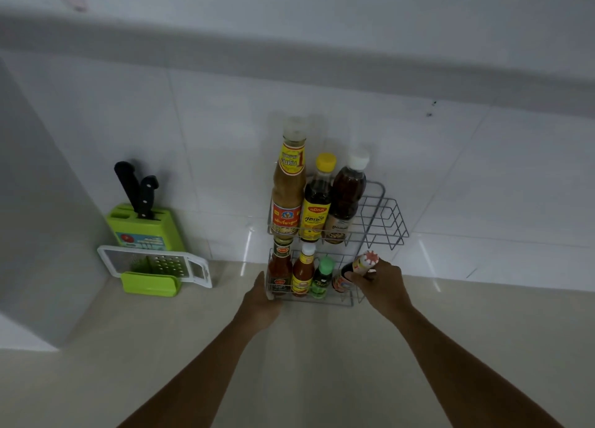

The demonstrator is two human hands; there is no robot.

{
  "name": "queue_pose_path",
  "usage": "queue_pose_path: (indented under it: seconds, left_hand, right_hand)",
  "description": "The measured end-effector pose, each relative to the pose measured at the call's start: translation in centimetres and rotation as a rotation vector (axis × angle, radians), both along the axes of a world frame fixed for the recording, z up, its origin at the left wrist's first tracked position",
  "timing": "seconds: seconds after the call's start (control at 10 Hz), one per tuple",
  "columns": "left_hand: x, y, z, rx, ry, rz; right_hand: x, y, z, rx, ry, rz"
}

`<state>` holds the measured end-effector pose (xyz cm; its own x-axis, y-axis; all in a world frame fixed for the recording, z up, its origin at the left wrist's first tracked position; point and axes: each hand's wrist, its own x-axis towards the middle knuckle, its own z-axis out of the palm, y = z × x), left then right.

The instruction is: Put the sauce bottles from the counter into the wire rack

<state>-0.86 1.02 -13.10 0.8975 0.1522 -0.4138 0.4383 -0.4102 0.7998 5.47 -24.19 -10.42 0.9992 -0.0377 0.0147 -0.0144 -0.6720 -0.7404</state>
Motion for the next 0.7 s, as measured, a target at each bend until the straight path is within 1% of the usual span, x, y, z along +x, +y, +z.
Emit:
queue_pose_path:
  seconds: [0.1, 0.2, 0.5, 0.6, 0.7]
  left_hand:
    - [0.3, -0.3, 0.3, 0.017, -0.019, -0.012]
    - [0.5, -0.3, 0.4, 0.054, -0.028, -0.017]
    - [0.4, -0.5, 1.0, 0.110, -0.041, -0.019]
    - [-0.3, -0.4, 1.7, 0.108, -0.037, -0.063]
    - [-1.1, -0.2, 2.3, 0.118, -0.008, -0.098]
  right_hand:
    - [1.2, 0.3, -0.5, -0.049, 0.030, 0.010]
    - [2.6, 0.7, -0.7, -0.122, 0.090, 0.068]
    - [3.5, 0.7, -1.6, -0.100, 0.161, 0.123]
    - [2.3, 0.9, -1.9, -0.050, 0.205, 0.119]
    - [0.9, 0.9, -2.0, 0.027, 0.203, 0.084]
